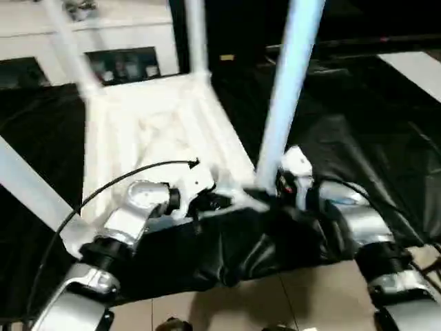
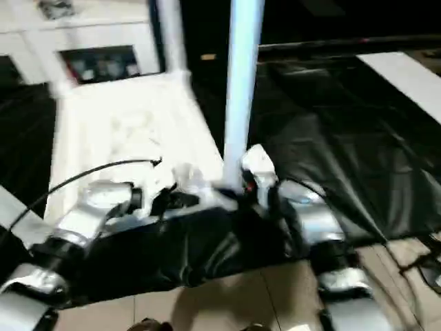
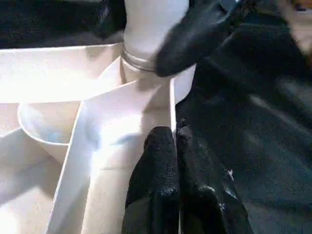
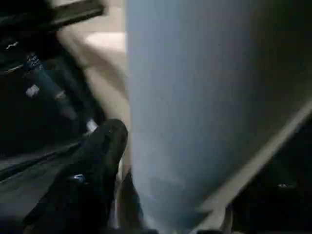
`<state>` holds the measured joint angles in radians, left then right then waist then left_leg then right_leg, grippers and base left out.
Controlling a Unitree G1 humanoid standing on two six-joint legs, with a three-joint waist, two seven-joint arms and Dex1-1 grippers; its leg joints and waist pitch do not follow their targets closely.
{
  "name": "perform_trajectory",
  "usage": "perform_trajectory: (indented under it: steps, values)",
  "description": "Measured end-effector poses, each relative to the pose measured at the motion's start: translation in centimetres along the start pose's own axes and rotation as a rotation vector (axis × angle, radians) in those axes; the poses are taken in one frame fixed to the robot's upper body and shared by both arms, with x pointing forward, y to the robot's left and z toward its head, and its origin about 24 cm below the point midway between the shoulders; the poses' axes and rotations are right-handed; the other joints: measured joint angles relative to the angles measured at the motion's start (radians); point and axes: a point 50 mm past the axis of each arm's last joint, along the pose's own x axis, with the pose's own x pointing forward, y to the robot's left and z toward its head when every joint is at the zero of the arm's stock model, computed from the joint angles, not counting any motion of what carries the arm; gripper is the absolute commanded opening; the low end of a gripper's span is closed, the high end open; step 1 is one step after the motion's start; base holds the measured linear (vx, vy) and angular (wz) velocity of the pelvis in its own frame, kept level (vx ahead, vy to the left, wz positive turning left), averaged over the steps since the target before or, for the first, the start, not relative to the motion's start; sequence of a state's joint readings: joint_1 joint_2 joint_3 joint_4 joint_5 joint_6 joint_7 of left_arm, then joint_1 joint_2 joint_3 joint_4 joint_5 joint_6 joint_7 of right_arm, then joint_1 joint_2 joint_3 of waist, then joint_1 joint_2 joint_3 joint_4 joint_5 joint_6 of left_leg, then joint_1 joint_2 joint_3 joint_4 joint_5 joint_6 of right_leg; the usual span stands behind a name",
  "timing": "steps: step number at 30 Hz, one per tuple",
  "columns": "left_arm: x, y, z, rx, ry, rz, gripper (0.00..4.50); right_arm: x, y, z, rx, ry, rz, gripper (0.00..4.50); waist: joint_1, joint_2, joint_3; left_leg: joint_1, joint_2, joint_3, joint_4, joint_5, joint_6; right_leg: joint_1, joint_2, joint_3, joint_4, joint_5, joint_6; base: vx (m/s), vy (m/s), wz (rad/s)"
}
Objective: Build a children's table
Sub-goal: Rotate leg to tighten
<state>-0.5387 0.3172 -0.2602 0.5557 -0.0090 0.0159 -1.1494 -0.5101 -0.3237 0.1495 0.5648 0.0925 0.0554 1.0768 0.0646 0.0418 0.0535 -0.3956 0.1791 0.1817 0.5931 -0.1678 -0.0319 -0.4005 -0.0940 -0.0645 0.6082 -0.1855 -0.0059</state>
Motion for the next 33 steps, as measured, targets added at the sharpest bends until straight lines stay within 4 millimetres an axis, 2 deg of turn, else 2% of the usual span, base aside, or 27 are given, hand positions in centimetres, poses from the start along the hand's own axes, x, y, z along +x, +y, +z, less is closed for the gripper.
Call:
perform_trajectory:
  steps: [4,5,8,10,15,26,29,33]
  values:
    - [-0.9,-0.4,-0.4,0.006,0.016,-0.075,0.0,-0.6,0.7,0.0,-0.003,0.024,0.147,3.13,0.008,0.0,0.0,0.0,0.0,0.002,0.001,0.0,0.0,0.0,-0.001,0.001,0.001,0.0,0.0,0.0,0.0,0.0]
    - [-0.9,-0.5,-0.4,0.007,0.017,-0.083,0.0,-0.7,0.8,0.1,-0.004,0.029,0.163,2.86,0.009,0.0,0.0,0.0,0.001,0.004,0.001,0.0,0.0,0.0,-0.001,0.002,0.001,0.0,0.0,0.0,0.0,0.0]
    - [-1.0,-0.6,-0.4,0.01,0.022,-0.102,0.0,-0.9,0.8,0.0,-0.001,0.041,0.186,2.79,0.011,0.0,0.0,0.001,0.002,0.006,0.001,0.0,0.0,0.0,-0.001,0.003,0.002,0.0,-0.001,0.0,0.0,0.0]
    - [-1.1,-0.6,-0.5,0.017,0.023,-0.111,0.0,-1.0,0.9,0.1,-0.005,0.046,0.208,2.48,0.015,0.0,0.0,0.001,0.003,0.008,0.001,0.0,0.0,0.0,-0.001,0.002,0.002,0.0,-0.001,0.0,0.0,0.0]
    - [-1.2,-0.7,-0.4,0.017,0.02,-0.131,0.0,-1.3,1.0,0.6,-0.024,0.048,0.244,2.15,0.024,0.0,0.0,0.001,0.008,0.016,0.001,0.0,0.0,0.0,0.0,0.002,0.002,0.0,0.0,0.0,0.0,0.0]
    - [-1.1,-0.9,-0.4,0.019,0.021,-0.145,0.0,-1.5,1.4,0.5,-0.026,0.046,0.254,2.04,0.028,0.0,0.0,0.001,0.009,0.018,0.002,0.0,0.0,0.0,0.0,0.002,0.002,0.0,0.001,0.0,0.0,0.0]
    - [-0.5,-0.8,-0.4,0.015,0.015,-0.1,0.0,-1.2,1.4,0.2,-0.002,0.02,0.186,2.04,0.027,-0.001,-0.001,0.004,0.01,0.019,0.002,0.0,0.0,0.004,0.0,0.002,0.002,0.0,0.001,0.0,0.0,0.0]
    - [0.1,0.0,-0.5,-0.016,0.029,0.046,0.0,0.5,0.6,-0.3,0.066,-0.038,-0.048,2.02,0.002,-0.002,-0.001,0.012,0.01,0.018,0.002,0.0,0.0,0.008,0.0,0.003,0.002,-0.004,0.007,0.0,0.0,0.0]
